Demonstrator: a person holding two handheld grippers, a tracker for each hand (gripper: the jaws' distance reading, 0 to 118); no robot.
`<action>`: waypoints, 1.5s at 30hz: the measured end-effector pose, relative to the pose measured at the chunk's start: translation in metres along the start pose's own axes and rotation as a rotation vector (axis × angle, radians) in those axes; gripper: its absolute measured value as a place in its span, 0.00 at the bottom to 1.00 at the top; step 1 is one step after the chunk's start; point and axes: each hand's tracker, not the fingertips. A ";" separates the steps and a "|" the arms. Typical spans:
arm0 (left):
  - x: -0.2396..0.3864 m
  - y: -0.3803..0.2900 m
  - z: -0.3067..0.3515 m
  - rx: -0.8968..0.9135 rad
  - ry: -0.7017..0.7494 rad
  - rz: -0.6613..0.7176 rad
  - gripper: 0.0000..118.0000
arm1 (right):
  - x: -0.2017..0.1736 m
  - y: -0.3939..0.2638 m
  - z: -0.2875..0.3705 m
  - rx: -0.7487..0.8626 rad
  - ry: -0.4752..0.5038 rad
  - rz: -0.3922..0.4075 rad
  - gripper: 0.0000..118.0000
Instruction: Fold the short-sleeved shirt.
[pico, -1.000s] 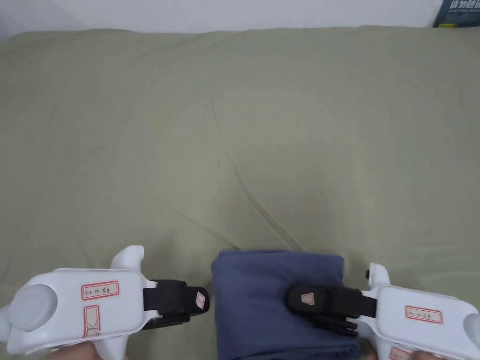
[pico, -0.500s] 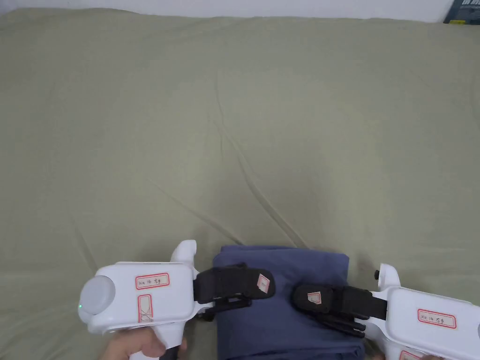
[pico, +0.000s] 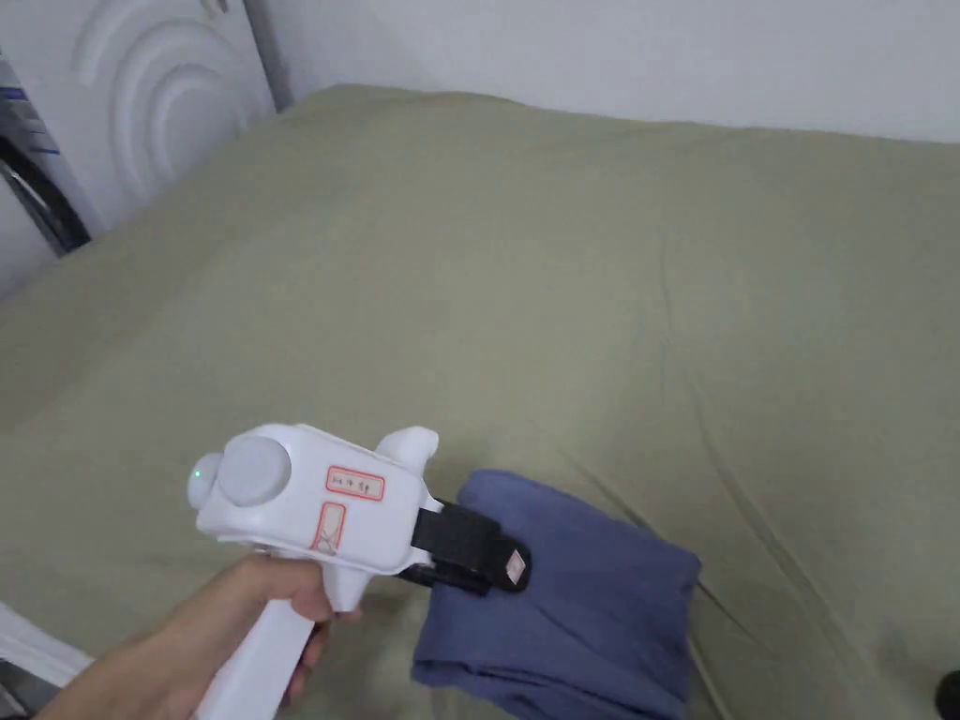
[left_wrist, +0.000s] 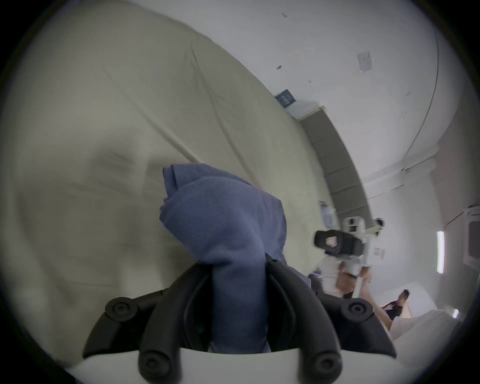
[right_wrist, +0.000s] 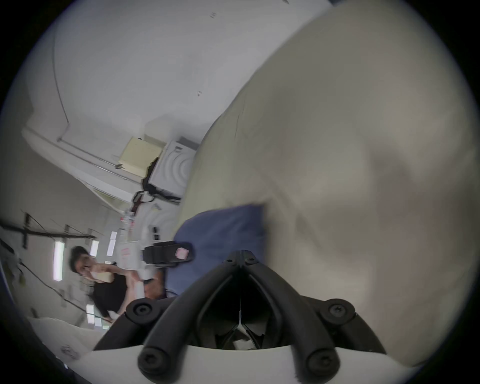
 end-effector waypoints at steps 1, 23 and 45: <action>-0.013 0.006 0.017 0.011 0.040 0.009 0.21 | -0.001 0.004 0.003 0.014 -0.013 0.014 0.00; -0.184 0.088 0.157 0.083 0.541 0.150 0.93 | 0.020 0.030 0.002 0.090 -0.093 -0.099 0.00; 0.295 -0.018 -0.023 0.718 0.341 -0.400 0.00 | -0.097 0.060 0.098 0.492 -0.625 0.530 0.00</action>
